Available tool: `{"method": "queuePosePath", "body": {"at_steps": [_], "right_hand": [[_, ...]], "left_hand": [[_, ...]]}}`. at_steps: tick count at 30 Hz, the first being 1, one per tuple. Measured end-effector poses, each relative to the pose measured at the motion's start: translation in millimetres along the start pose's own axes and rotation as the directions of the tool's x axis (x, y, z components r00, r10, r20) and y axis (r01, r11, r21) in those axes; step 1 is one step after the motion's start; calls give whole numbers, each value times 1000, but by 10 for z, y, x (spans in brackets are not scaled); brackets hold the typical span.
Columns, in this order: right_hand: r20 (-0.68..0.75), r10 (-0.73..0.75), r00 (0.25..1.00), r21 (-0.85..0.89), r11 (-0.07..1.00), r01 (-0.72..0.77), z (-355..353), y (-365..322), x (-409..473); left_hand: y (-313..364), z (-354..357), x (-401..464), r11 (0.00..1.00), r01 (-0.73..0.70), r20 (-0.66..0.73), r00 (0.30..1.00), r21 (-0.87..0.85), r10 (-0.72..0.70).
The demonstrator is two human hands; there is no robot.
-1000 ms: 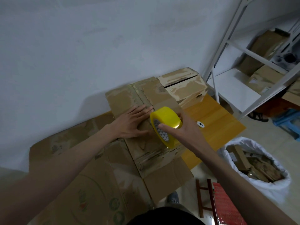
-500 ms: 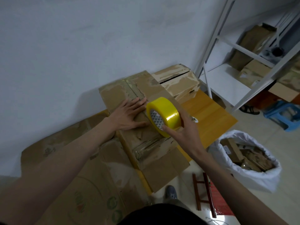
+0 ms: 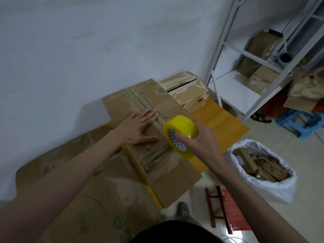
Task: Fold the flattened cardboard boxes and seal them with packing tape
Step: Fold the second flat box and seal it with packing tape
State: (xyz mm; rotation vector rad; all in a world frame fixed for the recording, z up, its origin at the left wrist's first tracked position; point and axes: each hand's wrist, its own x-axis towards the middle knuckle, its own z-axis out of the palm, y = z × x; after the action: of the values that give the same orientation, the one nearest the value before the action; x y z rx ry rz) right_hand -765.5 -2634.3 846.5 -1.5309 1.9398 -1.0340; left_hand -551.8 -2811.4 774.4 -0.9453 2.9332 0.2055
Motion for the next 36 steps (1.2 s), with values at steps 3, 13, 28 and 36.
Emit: {"method": "queuePosePath", "body": {"at_steps": [3,13,28,36], "right_hand": [[-17,2,1000,-7,1000,-2,14,59,-45],[-82,-61,995,151,986,73,139,331,-408],[-94,70,993,101,993,-61,-372,436,-839],[64,156,986,42,986,-159,-154,733,-1022]], "left_hand": [[230,95,-81,995,-93,-54,994,-45,91],[559,223,-86,999,-6,-81,997,37,9],[566,176,-69,995,8,33,999,101,-12],[659,122,-73,996,-29,108,994,87,20]]}}
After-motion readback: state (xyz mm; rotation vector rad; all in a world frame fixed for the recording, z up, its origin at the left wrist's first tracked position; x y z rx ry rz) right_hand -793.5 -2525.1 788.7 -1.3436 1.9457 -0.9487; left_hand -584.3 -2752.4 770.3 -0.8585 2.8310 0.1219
